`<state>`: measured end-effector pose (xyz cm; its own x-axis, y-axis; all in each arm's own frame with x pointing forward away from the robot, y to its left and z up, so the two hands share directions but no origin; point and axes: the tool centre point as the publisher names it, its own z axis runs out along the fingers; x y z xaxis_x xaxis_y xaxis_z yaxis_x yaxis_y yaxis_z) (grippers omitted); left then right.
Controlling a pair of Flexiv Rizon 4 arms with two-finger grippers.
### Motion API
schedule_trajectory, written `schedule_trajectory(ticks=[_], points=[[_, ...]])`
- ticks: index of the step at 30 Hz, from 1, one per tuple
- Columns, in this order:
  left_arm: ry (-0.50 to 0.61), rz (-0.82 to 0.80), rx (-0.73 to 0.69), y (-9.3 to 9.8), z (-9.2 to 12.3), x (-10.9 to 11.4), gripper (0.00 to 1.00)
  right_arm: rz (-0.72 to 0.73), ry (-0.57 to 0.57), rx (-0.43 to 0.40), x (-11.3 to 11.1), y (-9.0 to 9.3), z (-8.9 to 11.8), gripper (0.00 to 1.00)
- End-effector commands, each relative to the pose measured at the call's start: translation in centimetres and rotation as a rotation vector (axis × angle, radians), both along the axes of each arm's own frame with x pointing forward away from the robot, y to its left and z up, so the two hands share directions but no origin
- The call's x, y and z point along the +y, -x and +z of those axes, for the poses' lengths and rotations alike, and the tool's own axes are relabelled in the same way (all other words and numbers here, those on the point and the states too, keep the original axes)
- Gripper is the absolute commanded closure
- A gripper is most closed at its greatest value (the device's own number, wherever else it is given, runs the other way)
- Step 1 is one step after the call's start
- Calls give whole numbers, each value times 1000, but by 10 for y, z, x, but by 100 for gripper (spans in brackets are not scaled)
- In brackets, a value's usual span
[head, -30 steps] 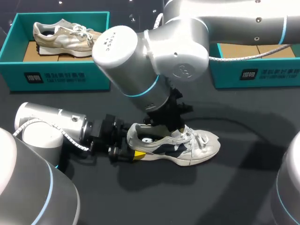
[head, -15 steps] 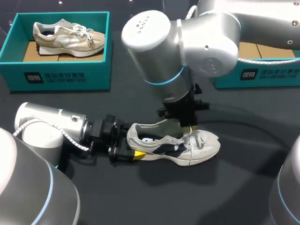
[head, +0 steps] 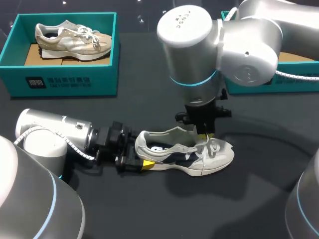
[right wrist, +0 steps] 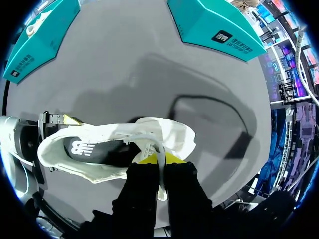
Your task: Take the shoe out of the shoebox, open the shoe tongue, remove and reinsert the insole, then place the shoe into the shoebox
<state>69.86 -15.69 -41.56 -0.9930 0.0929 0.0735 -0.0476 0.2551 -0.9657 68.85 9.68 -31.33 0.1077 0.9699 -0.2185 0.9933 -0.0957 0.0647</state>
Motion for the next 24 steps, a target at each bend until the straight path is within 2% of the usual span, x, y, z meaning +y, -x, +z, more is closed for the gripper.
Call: schedule_trajectory(ticks=[1, 8, 24], points=[[-1, 0, 0, -3, -2, 0, 100, 2, -39, -4, -6, 1, -3, 100], [-1, 0, 0, -3, -2, 0, 100, 33, -106, -16, -20, 6, -15, 100], [-1, 0, 0, -3, -2, 0, 100, -5, -98, 23, -37, 2, -33, 100]])
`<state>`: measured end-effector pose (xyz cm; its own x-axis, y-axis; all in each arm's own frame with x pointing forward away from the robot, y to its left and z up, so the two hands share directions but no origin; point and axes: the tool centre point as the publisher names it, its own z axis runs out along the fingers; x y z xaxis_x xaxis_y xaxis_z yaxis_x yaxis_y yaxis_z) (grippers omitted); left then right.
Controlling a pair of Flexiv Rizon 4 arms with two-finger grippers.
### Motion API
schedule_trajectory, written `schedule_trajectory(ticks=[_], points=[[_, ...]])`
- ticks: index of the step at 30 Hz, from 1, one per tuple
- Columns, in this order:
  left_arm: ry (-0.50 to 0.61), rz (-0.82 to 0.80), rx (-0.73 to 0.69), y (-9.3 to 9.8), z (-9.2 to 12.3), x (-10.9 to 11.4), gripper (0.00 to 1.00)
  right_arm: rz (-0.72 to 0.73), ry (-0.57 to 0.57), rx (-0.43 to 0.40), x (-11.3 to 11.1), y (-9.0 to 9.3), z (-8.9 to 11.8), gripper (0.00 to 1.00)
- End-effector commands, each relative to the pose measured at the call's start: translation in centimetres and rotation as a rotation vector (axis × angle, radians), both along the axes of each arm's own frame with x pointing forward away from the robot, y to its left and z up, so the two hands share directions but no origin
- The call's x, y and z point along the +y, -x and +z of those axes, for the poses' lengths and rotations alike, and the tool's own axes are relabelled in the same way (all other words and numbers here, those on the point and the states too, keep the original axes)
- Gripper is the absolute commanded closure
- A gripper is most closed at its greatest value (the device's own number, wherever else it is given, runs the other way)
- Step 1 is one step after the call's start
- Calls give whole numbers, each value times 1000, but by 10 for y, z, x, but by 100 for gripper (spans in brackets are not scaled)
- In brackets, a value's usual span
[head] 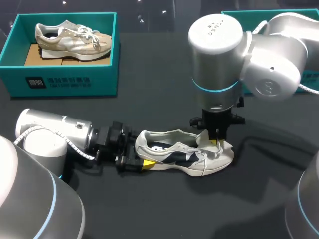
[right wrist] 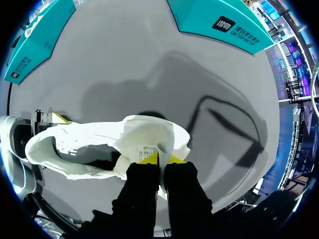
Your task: Take the shoe out of the shoebox, open the shoe tongue, remove and reinsert the insole, then place the shoe into the shoebox
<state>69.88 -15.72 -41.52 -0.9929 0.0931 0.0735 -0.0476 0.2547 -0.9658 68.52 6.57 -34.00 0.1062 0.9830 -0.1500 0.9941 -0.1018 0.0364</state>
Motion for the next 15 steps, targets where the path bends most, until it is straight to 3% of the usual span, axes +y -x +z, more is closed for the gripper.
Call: schedule_trajectory(ticks=[1, 4, 5, 10, 15], points=[[-2, 0, 0, -3, -3, 0, 100, -5, -28, 4, -6, -2, -7, 92], [-2, 0, 0, -3, -3, 0, 100, -17, -29, 12, -6, -3, -8, 37], [-2, 0, 0, -3, -3, 0, 100, -23, -25, 17, -6, -3, -9, 25], [-2, 0, 0, -3, -3, 0, 100, -39, -11, 26, -7, -2, -8, 34], [-2, 0, 0, -3, -3, 0, 100, -51, 5, 34, -9, -2, -4, 33]])
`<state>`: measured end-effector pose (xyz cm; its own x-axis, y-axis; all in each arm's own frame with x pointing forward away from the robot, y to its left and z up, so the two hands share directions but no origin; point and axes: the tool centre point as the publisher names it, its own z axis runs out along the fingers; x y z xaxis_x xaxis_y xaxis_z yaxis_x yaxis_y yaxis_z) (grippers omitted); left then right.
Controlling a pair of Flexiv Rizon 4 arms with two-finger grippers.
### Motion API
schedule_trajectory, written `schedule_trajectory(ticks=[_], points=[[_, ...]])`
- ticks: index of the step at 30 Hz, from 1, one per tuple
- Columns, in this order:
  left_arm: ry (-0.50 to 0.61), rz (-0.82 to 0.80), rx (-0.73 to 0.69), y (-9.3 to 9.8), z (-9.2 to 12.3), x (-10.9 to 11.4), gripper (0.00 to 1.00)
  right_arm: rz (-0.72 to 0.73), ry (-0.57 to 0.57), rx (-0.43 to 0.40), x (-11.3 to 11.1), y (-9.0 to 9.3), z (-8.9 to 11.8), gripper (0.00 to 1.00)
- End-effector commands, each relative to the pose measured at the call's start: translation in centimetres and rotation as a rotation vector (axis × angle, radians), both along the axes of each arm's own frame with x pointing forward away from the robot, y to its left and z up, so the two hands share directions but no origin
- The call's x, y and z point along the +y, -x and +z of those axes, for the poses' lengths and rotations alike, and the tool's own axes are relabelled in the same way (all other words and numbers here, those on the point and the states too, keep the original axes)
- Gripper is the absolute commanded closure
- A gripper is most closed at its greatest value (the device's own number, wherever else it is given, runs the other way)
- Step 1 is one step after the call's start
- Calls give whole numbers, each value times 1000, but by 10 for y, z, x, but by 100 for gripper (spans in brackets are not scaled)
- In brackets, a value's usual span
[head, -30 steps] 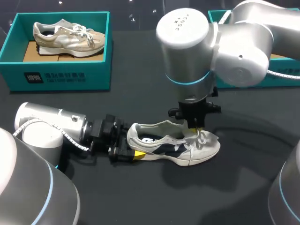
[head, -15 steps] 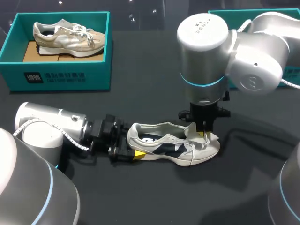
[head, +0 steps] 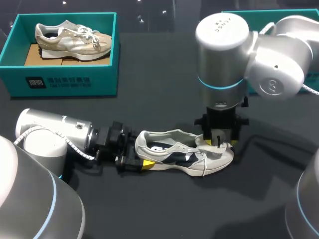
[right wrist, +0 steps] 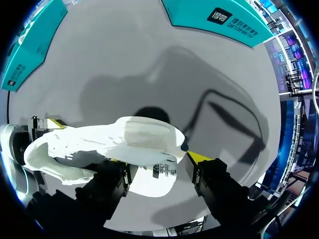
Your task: Take the shoe out of the shoebox, open the shoe tongue, remove and reinsert the insole, then place the shoe into the shoebox
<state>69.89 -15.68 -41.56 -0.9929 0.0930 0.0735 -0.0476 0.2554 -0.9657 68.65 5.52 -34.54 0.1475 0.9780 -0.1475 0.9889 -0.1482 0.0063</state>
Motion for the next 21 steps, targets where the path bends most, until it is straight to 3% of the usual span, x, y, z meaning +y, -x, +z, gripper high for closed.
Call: schedule_trajectory(ticks=[1, 8, 13, 18, 21], points=[[-1, 0, 0, -3, -2, 0, 100, -4, 17, 5, 1, -1, 3, 33], [-1, 0, 0, -3, -2, 0, 100, 3, 78, -6, 1, 0, 27, 35], [-1, 0, 0, -3, -2, 0, 100, 46, 105, -39, 9, 1, 53, 43], [-1, 0, 0, -3, -2, 0, 100, 142, 102, -55, 25, -1, 76, 44], [-1, 0, 0, -3, -2, 0, 100, 210, 101, -63, 34, -2, 86, 40]])
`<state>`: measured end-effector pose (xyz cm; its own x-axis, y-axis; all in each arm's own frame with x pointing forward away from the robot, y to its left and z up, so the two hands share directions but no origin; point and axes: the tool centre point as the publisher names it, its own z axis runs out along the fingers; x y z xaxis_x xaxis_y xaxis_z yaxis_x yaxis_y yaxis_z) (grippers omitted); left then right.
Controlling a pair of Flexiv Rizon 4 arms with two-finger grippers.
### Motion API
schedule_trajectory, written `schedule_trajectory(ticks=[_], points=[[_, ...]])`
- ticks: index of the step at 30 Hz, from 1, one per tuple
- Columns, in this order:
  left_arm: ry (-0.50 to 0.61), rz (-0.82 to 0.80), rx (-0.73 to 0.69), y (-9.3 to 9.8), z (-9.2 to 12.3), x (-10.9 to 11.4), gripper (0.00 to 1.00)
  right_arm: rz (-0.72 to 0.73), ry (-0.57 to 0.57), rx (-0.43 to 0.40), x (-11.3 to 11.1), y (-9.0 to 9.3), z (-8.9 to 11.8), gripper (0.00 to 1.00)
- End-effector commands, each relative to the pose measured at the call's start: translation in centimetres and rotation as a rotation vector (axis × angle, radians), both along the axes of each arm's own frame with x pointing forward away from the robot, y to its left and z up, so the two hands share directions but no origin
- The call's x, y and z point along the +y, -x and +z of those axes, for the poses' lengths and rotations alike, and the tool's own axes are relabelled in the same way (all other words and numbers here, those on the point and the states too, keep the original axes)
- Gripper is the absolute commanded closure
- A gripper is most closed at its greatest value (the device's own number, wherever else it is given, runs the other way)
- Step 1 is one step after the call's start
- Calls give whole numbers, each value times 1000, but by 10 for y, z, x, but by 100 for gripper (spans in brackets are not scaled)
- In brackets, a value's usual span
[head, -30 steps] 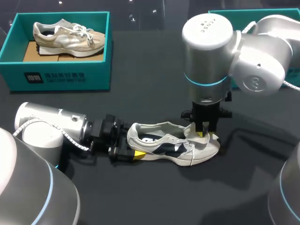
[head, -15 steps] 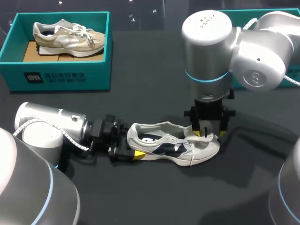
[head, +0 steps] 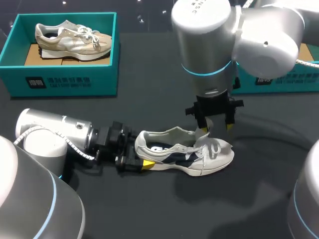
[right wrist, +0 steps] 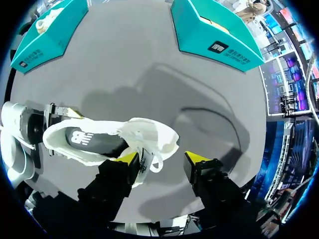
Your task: Take the shoe out of the shoebox, open the shoe tongue, remove and reinsert the insole, then place the shoe into the shoebox
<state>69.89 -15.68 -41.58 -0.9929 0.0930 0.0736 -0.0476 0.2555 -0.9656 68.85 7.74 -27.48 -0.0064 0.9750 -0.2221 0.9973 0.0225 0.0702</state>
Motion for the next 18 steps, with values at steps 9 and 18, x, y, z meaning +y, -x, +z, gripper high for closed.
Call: schedule_trajectory(ticks=[9, 18], points=[[-1, 0, 0, -3, -2, 0, 100, 311, -33, -11, 38, -1, 38, 33], [-1, 0, 0, -3, -2, 0, 100, 653, -100, 37, 67, -4, 42, 48]])
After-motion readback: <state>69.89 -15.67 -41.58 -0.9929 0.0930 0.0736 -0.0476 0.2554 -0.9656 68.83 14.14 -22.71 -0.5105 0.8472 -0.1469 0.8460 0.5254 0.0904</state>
